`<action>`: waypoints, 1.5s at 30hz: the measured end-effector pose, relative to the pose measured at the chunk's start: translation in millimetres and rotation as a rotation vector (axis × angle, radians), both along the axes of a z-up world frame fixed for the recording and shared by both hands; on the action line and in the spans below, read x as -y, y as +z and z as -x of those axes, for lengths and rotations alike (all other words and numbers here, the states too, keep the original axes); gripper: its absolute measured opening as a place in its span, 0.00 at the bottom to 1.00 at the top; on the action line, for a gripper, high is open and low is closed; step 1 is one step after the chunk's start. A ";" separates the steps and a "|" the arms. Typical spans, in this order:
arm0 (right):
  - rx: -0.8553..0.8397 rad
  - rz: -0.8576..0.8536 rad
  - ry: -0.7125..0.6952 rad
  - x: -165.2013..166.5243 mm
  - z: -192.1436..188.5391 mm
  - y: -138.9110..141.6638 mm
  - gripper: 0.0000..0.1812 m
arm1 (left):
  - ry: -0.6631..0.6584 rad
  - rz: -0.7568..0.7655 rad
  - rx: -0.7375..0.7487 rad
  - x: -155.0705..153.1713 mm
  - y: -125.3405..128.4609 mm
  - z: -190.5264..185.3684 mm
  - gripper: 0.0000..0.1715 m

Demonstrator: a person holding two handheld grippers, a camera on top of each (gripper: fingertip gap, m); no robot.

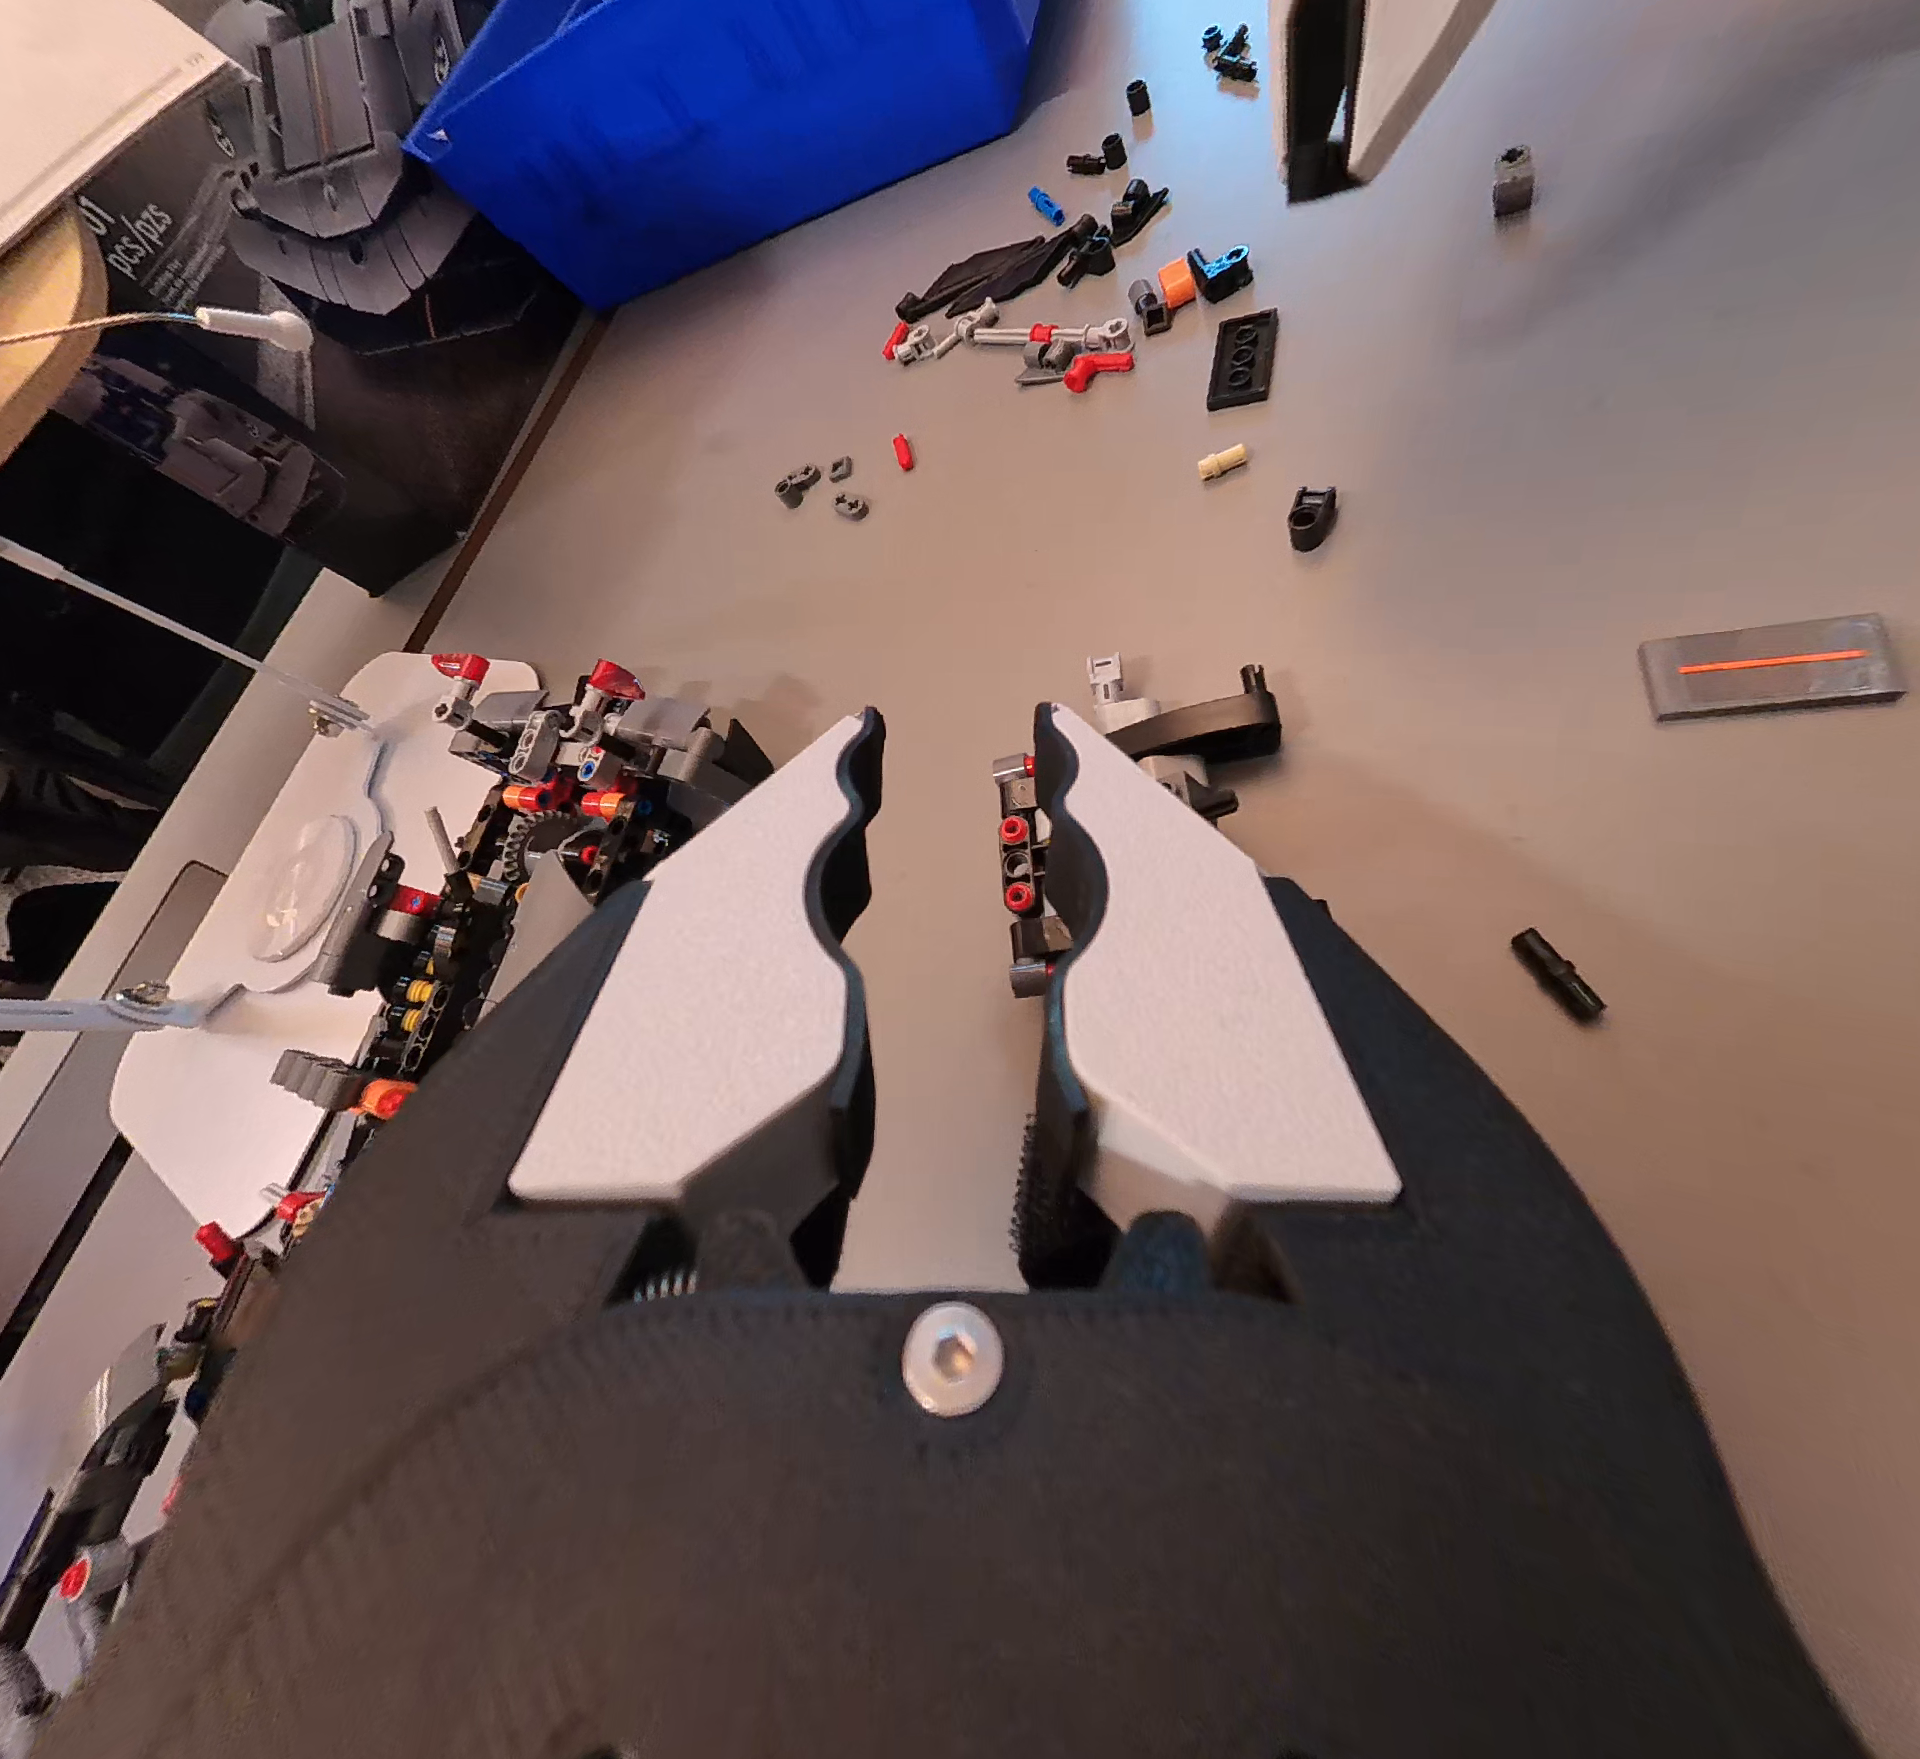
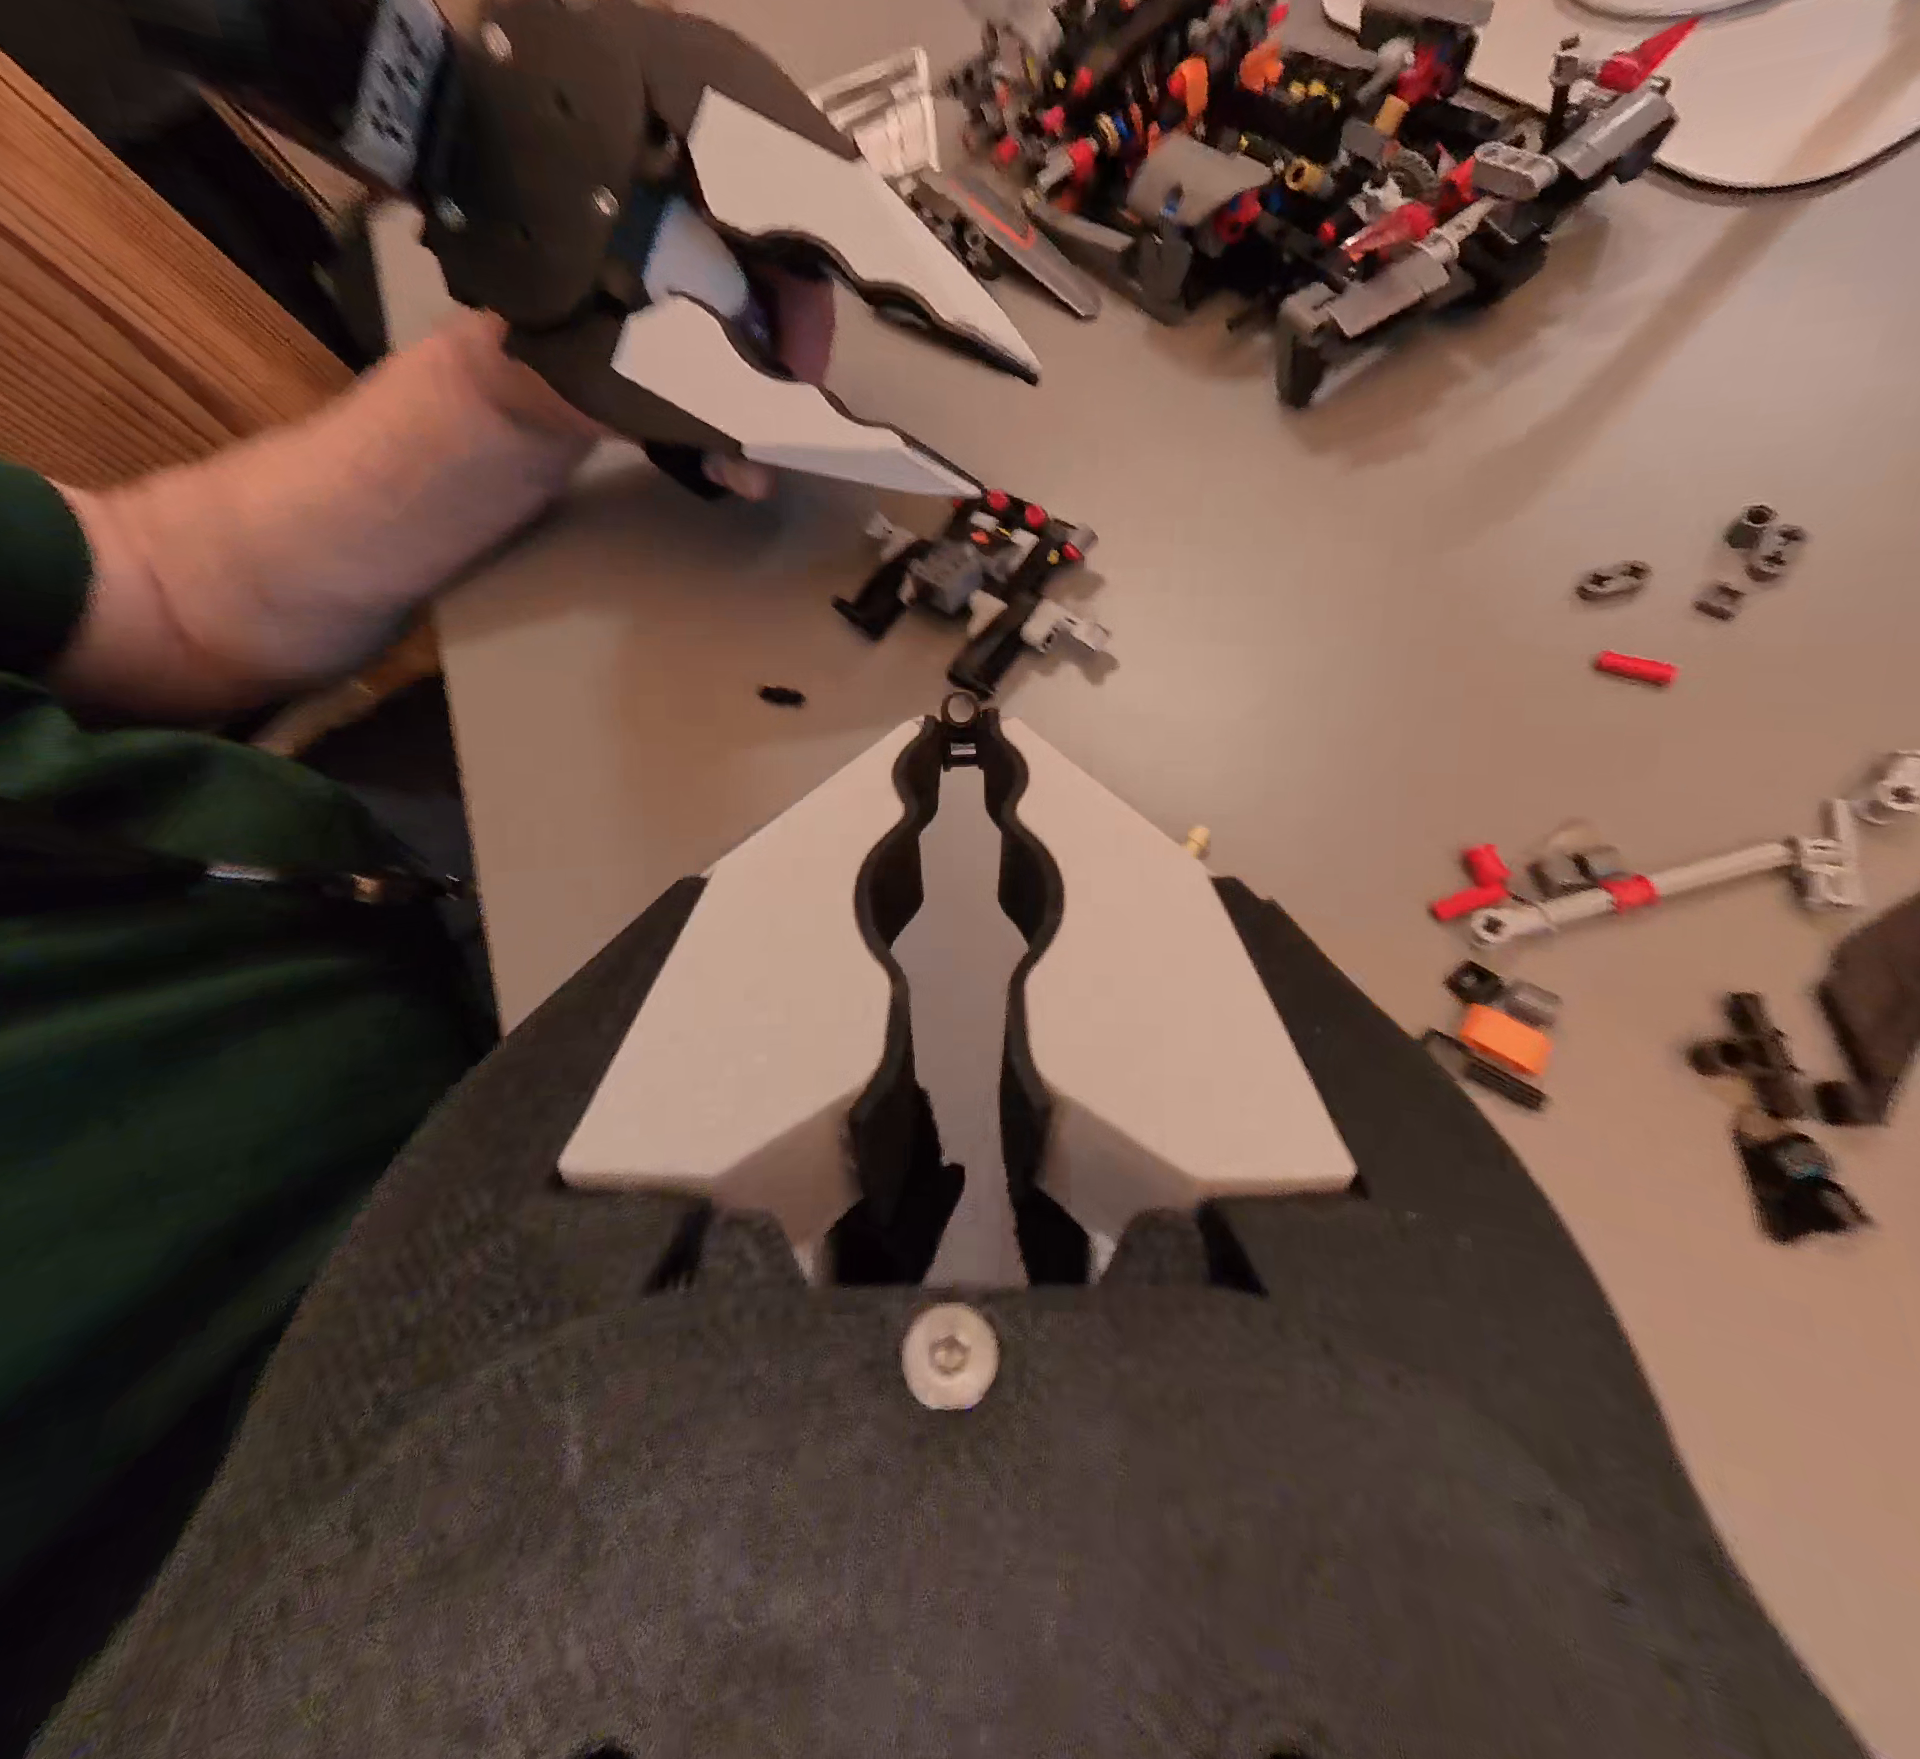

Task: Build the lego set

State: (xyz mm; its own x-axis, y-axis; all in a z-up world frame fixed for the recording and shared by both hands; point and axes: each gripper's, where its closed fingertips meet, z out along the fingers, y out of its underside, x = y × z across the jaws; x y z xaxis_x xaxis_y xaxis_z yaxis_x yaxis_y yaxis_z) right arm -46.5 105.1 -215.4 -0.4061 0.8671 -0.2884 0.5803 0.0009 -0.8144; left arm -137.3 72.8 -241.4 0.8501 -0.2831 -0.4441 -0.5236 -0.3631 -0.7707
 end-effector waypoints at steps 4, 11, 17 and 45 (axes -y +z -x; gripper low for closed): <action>-0.023 0.074 -0.012 1.7 0.1 5.6 0.03 | 0.001 -0.006 -0.003 0.4 1.8 0.3 0.16; -0.059 0.161 -0.016 5.5 3.6 13.7 0.03 | -0.007 -0.006 -0.005 -0.6 1.1 -2.3 0.16; -0.074 0.231 -0.010 11.6 6.2 12.2 0.03 | -0.006 -0.002 0.000 -1.1 -0.5 -1.9 0.16; -0.363 1.092 0.069 -8.5 -2.2 91.3 0.03 | -0.075 -0.044 -0.008 2.5 11.3 -18.1 0.18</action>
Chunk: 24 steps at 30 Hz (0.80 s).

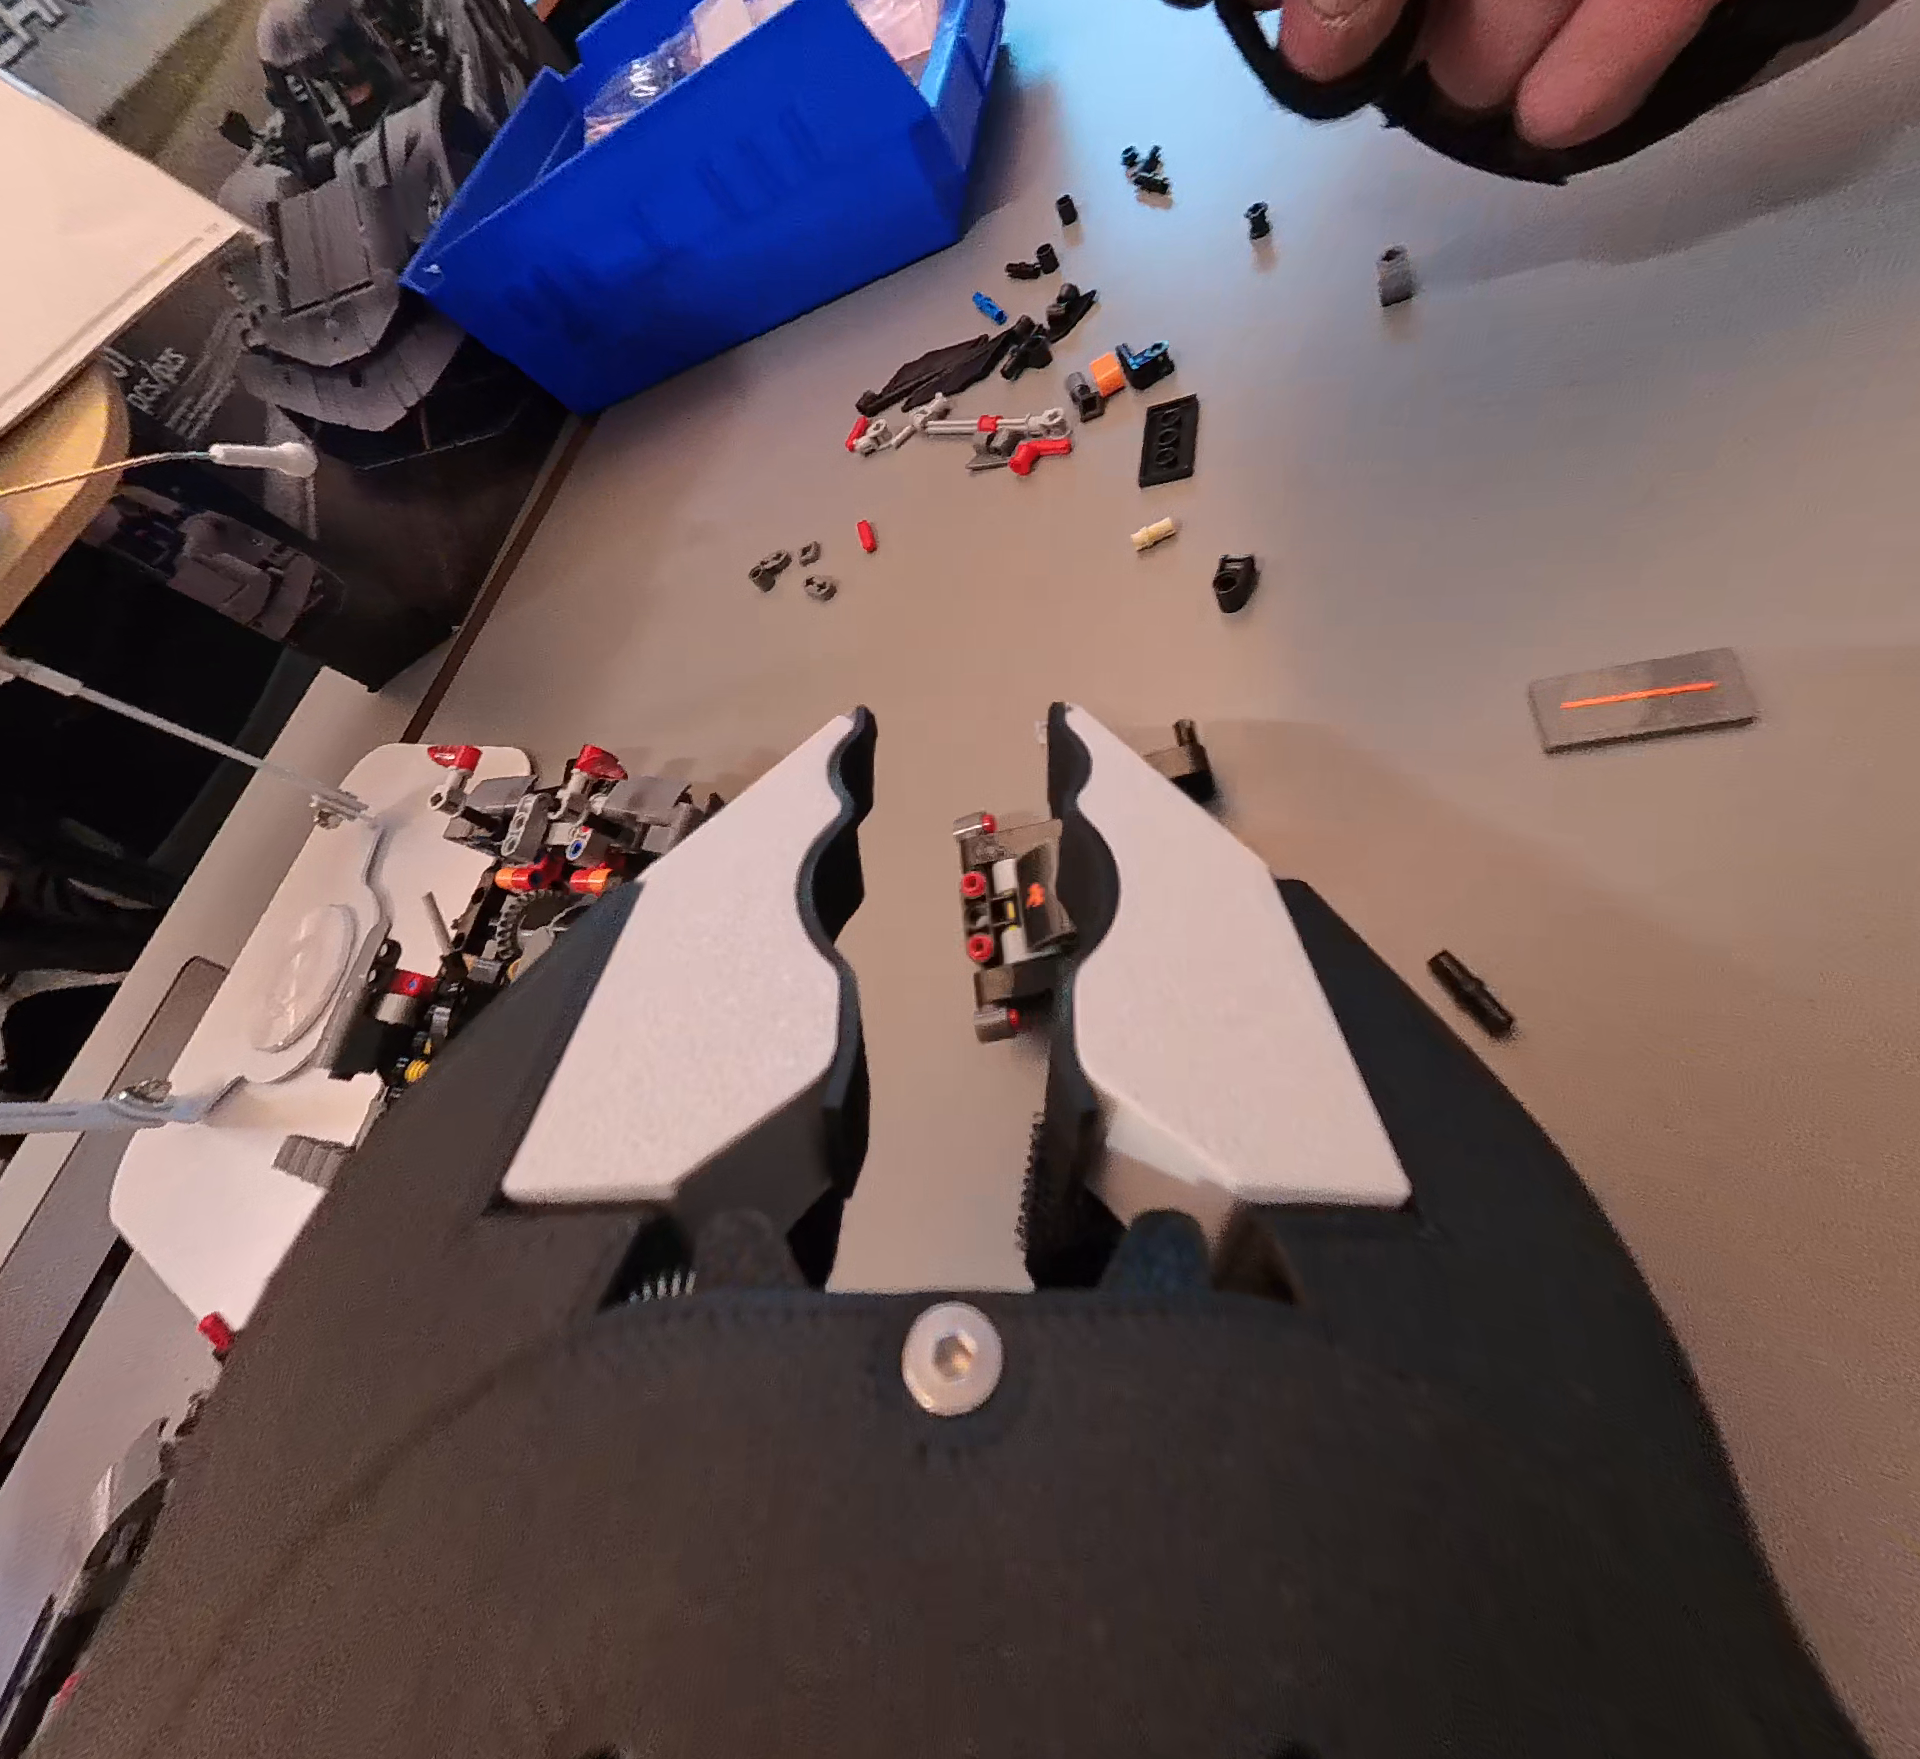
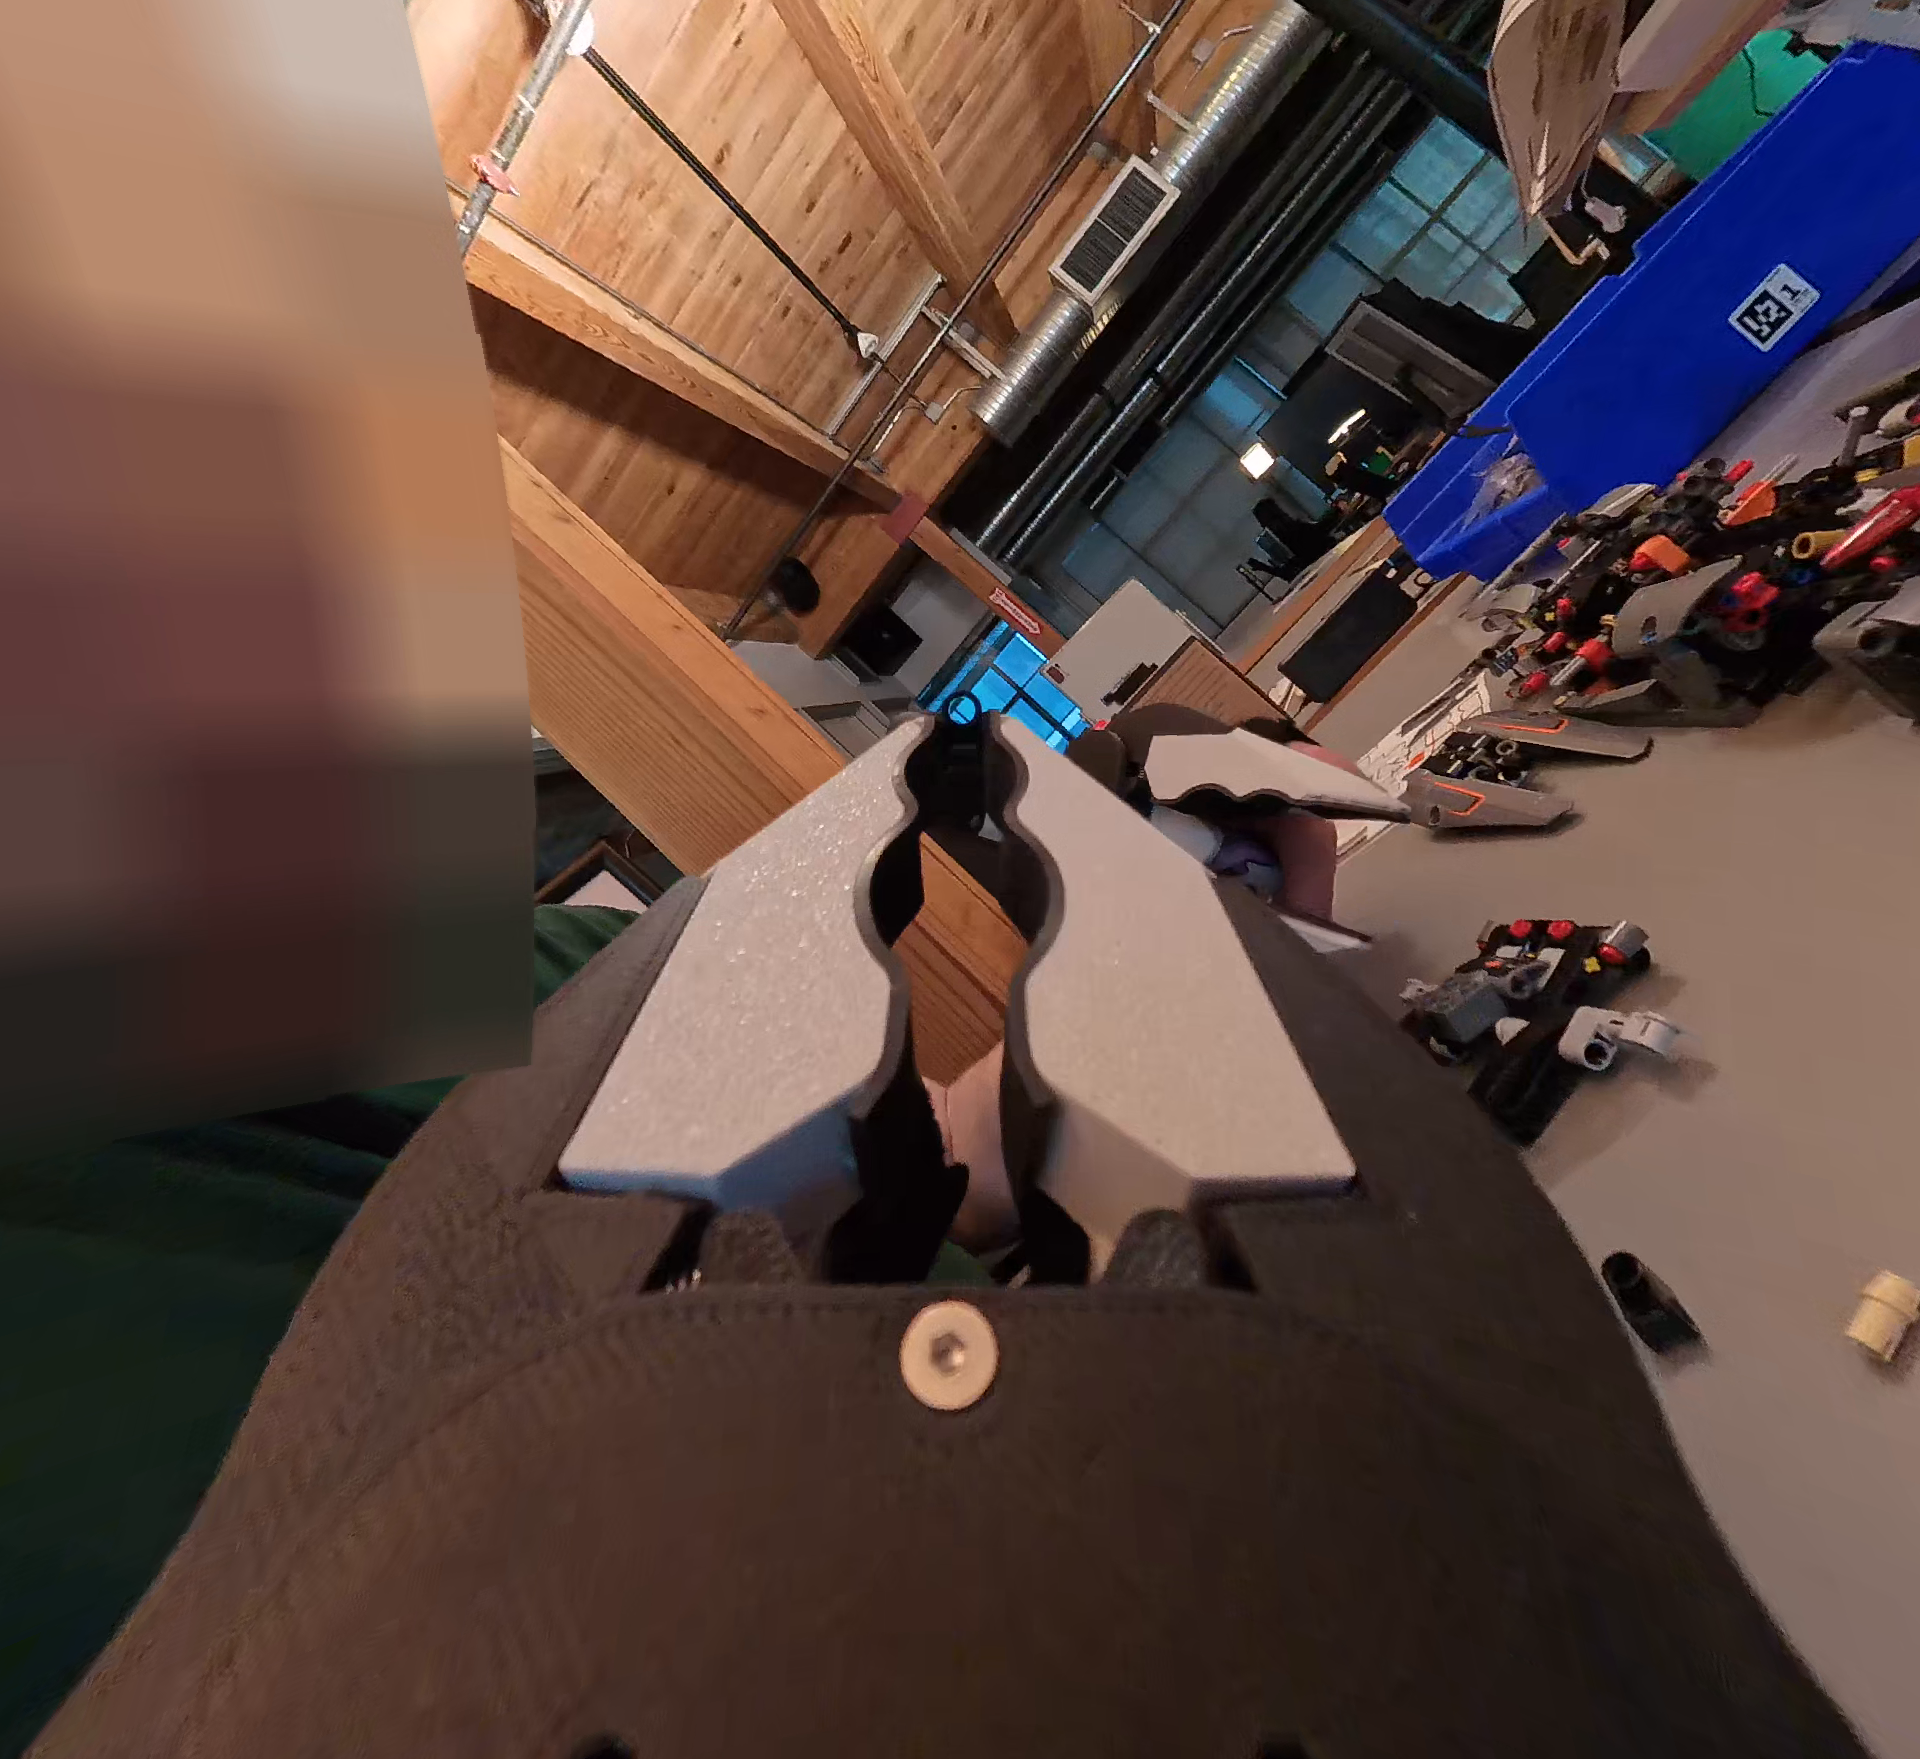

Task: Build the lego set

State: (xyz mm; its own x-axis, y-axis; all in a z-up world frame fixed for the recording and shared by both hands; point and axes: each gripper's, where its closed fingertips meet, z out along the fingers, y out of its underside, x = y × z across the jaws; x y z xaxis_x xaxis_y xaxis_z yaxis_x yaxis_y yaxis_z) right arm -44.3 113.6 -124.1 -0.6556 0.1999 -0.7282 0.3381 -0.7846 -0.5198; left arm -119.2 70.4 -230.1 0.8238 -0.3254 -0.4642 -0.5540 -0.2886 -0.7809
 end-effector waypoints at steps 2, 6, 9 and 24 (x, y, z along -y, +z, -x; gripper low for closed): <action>0.033 -0.048 -0.011 1.1 1.6 -6.7 0.03 | -0.031 0.022 0.005 2.0 -3.2 -6.1 0.19; 0.225 -0.244 -0.026 7.6 9.6 -46.2 0.03 | -0.098 0.090 0.019 9.9 -12.5 -16.6 0.20; 0.375 -0.366 -0.007 15.4 14.4 -82.1 0.03 | -0.127 0.129 0.010 12.0 -20.1 -23.2 0.19; 0.696 -0.881 0.175 45.0 -10.6 -166.7 0.04 | -0.146 0.157 -0.043 6.5 -31.6 -34.4 0.19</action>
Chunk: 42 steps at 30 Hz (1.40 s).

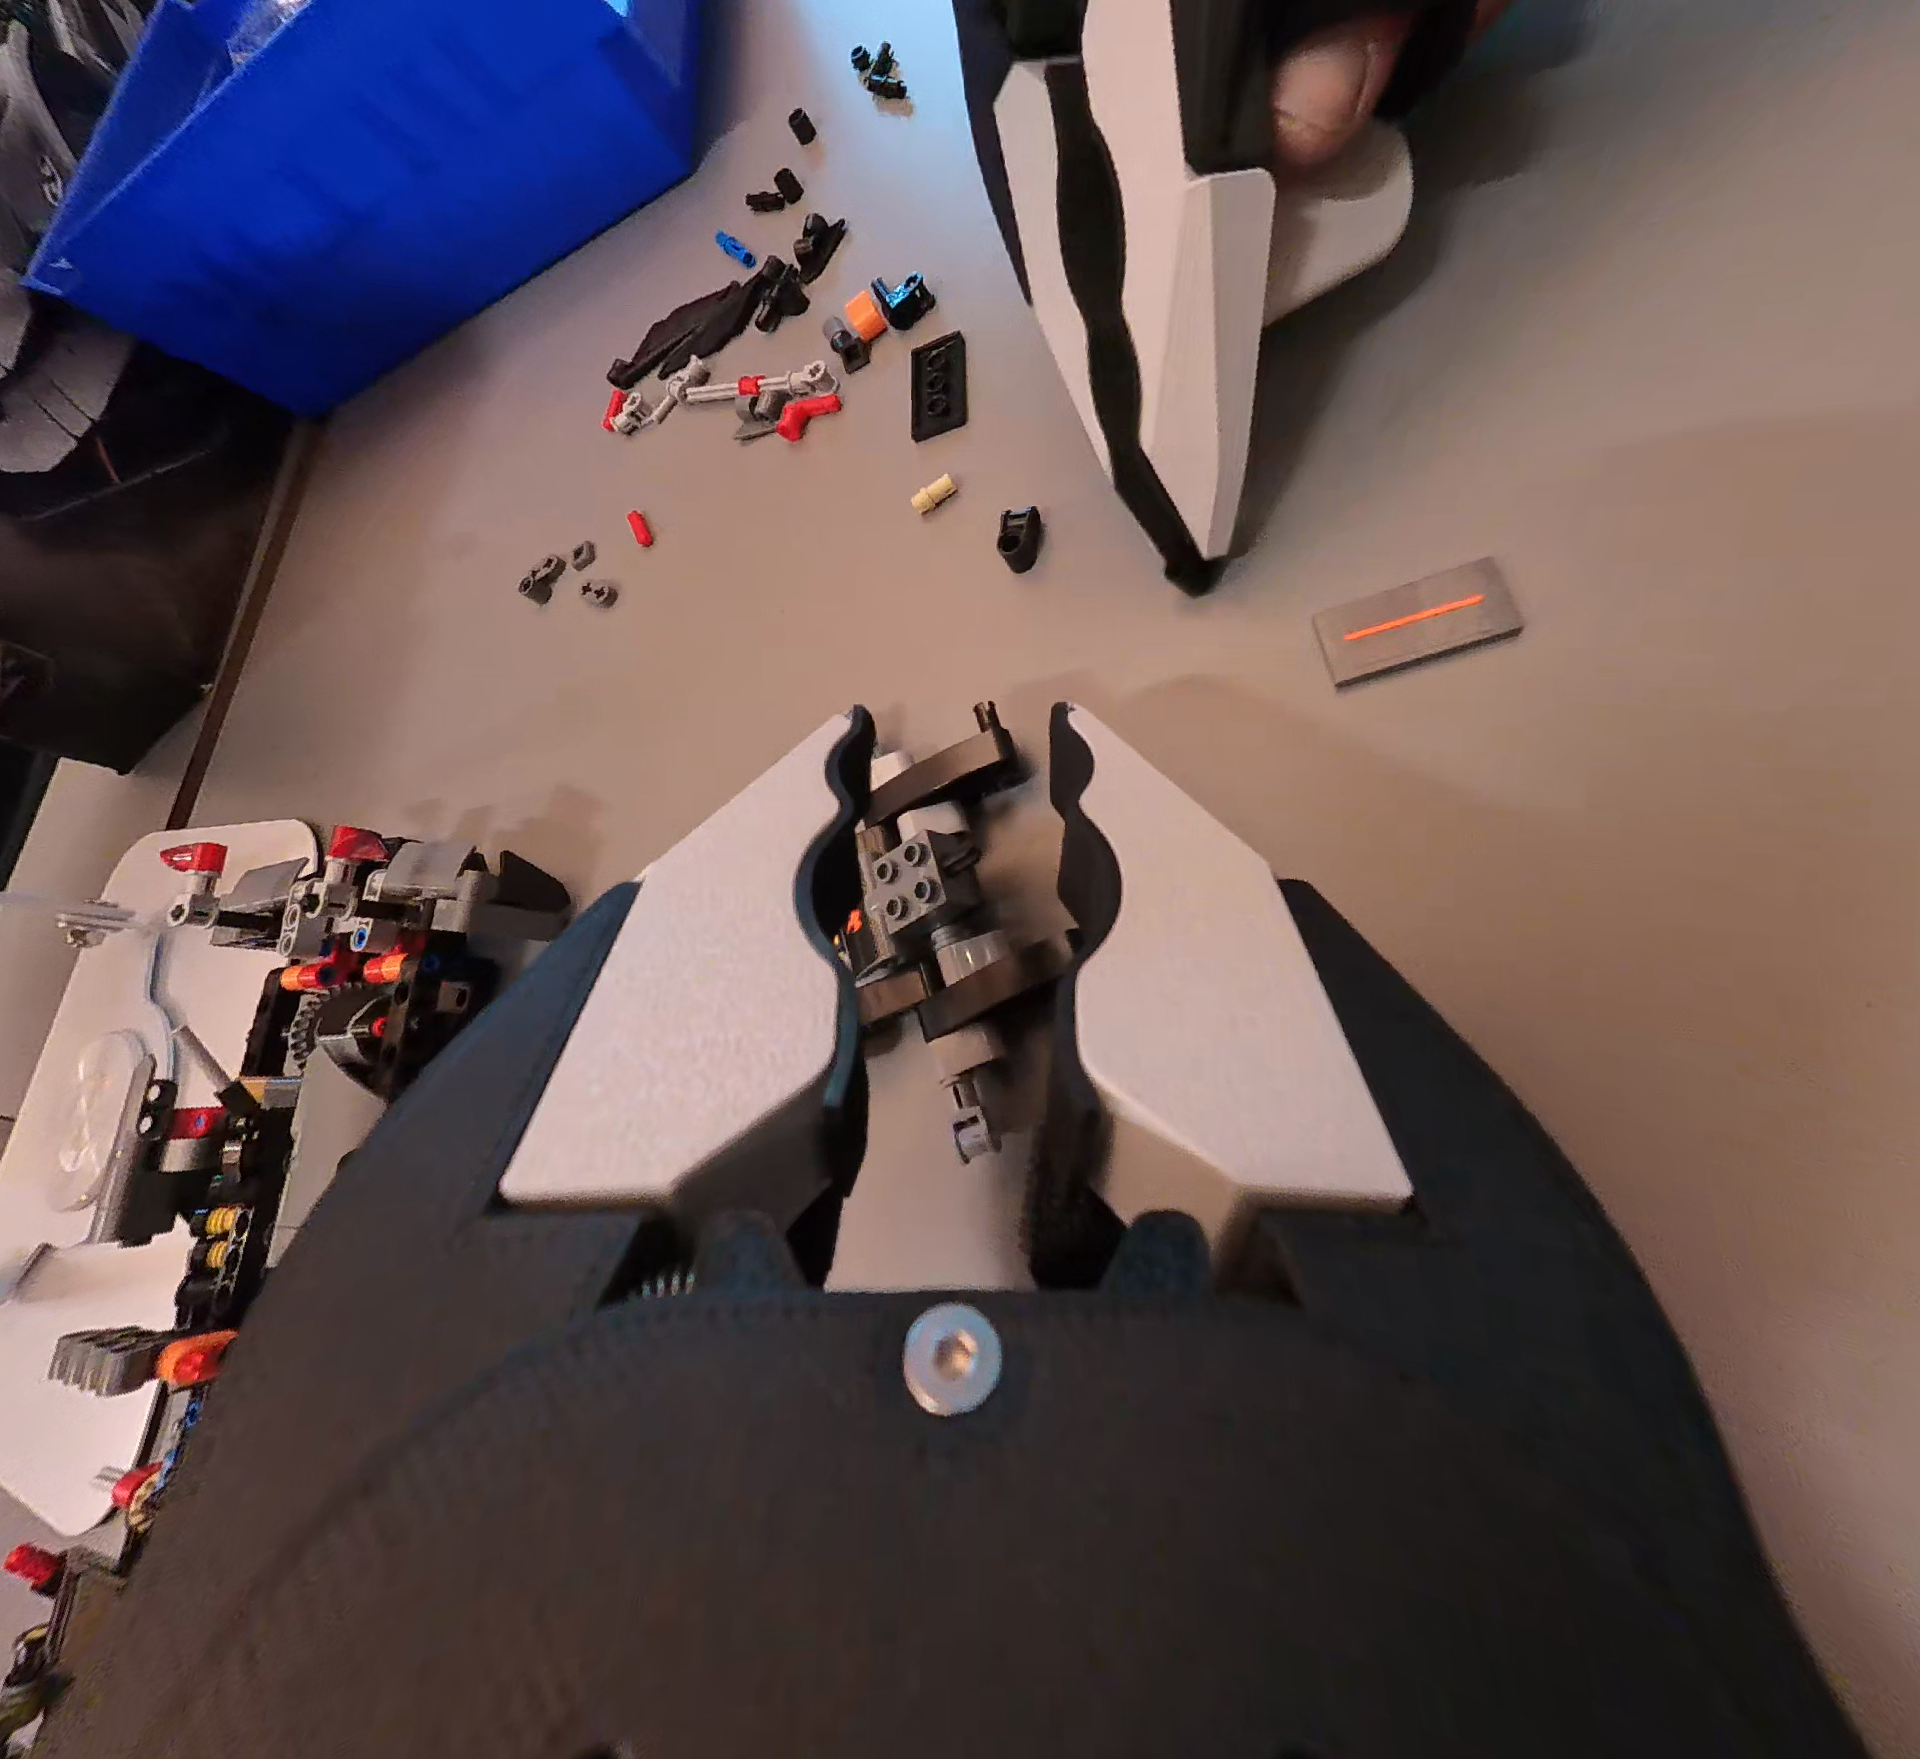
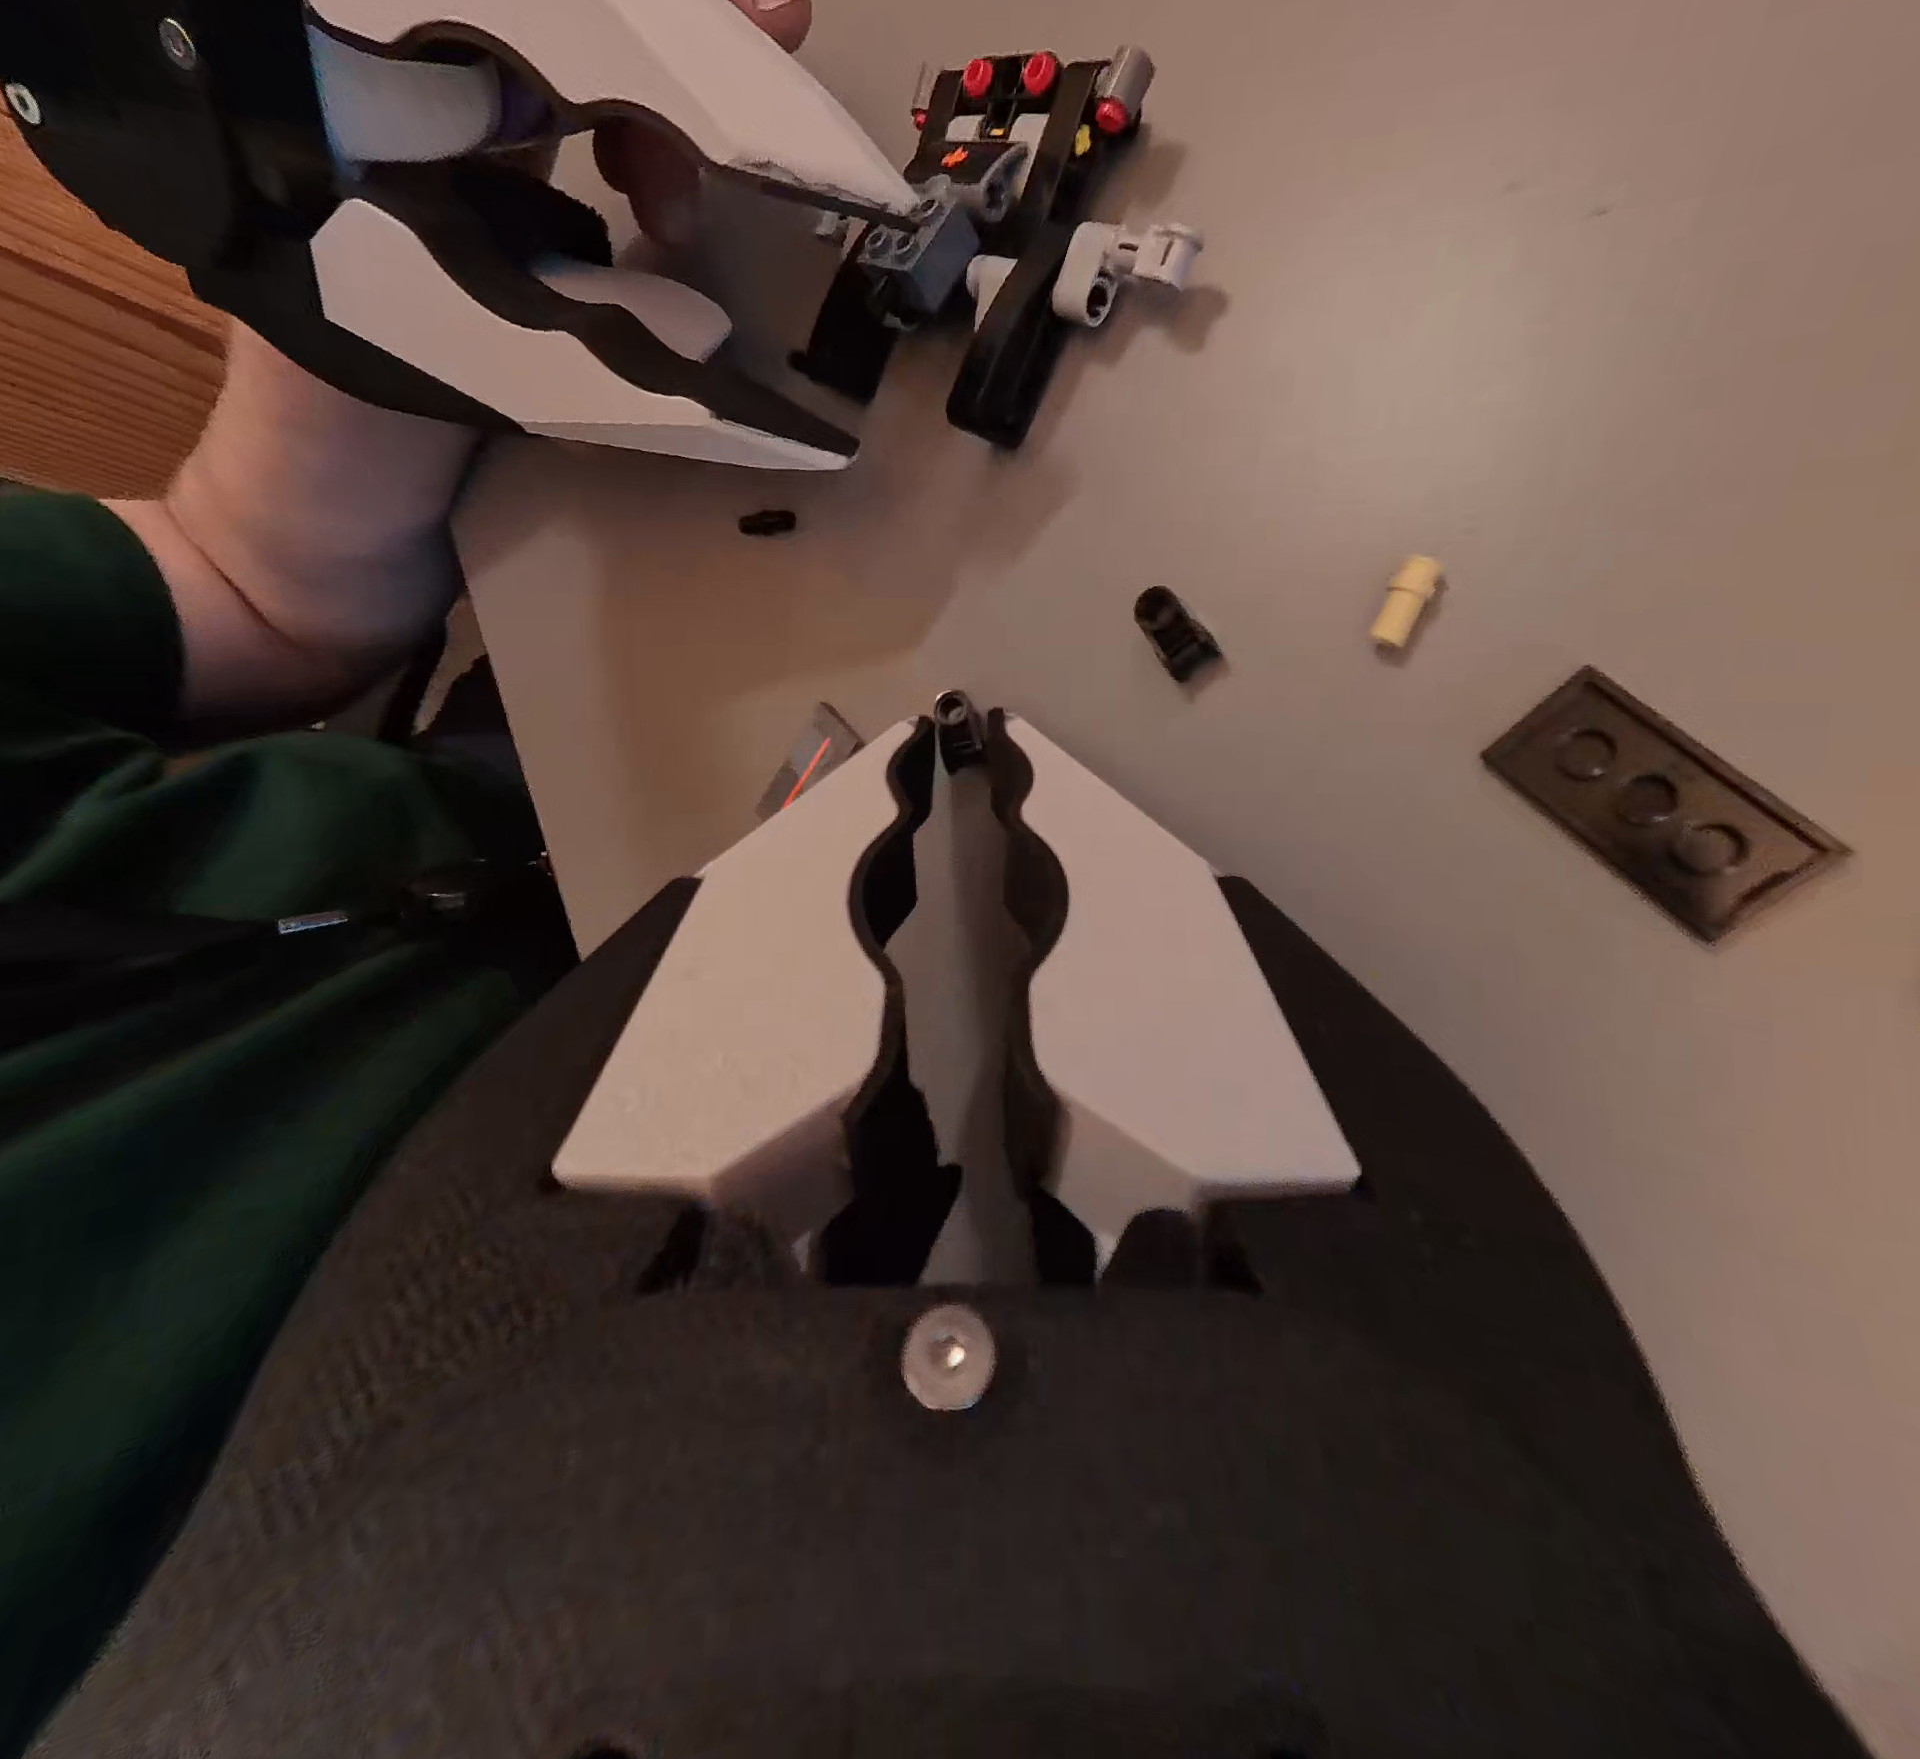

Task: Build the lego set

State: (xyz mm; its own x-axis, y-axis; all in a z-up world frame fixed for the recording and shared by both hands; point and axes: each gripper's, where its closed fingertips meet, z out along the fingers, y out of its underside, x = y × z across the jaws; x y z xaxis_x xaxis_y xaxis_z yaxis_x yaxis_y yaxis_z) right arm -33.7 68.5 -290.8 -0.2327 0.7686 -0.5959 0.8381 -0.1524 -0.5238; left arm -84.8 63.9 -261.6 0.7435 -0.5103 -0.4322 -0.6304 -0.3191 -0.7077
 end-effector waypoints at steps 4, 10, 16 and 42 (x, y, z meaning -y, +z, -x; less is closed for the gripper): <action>-0.036 -0.056 -0.015 -10.5 0.0 8.2 0.11 | 0.004 0.001 0.004 0.4 -0.8 1.3 0.19; -0.146 -0.195 0.102 -4.0 -10.5 19.0 0.10 | -0.009 -0.007 0.008 -1.2 0.7 -2.9 0.19; -0.178 -0.523 0.179 -2.8 -4.3 -4.5 0.04 | -0.009 -0.003 0.011 -1.0 -0.1 -1.6 0.19; -0.173 0.338 0.042 8.6 15.2 52.2 0.03 | -0.090 -0.216 -0.178 -7.3 26.4 -35.2 0.09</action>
